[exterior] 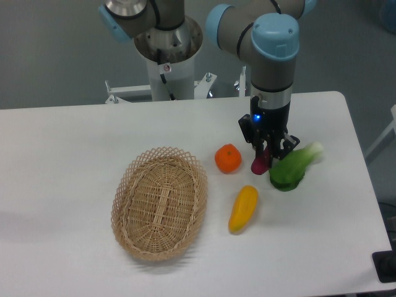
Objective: Place the sweet potato on the table
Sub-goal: 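Hold the purple sweet potato in the gripper above the bok choy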
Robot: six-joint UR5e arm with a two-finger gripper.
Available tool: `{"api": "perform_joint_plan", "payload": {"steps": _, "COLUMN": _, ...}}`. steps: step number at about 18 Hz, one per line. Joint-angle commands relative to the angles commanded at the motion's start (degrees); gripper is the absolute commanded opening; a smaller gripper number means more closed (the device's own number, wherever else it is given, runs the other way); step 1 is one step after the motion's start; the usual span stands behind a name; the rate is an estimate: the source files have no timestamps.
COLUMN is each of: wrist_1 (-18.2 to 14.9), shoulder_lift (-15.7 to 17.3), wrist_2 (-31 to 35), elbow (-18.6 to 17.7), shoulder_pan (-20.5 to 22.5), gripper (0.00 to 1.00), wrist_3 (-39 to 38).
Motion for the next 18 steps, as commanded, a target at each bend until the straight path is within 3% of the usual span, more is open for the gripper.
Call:
{"api": "perform_joint_plan", "payload": {"steps": 11, "wrist_1": -0.1, "shoulder_lift": 0.1, "wrist_2": -0.2, "elbow": 1.3, "shoulder_pan": 0.0, "gripper": 0.28, "wrist_3": -1.0}}
{"api": "perform_joint_plan", "payload": {"steps": 18, "wrist_1": 0.1, "shoulder_lift": -1.6, "wrist_2": 0.0, "elbow": 2.6, "shoulder_pan": -0.7, "gripper": 0.28, "wrist_3": -3.6}}
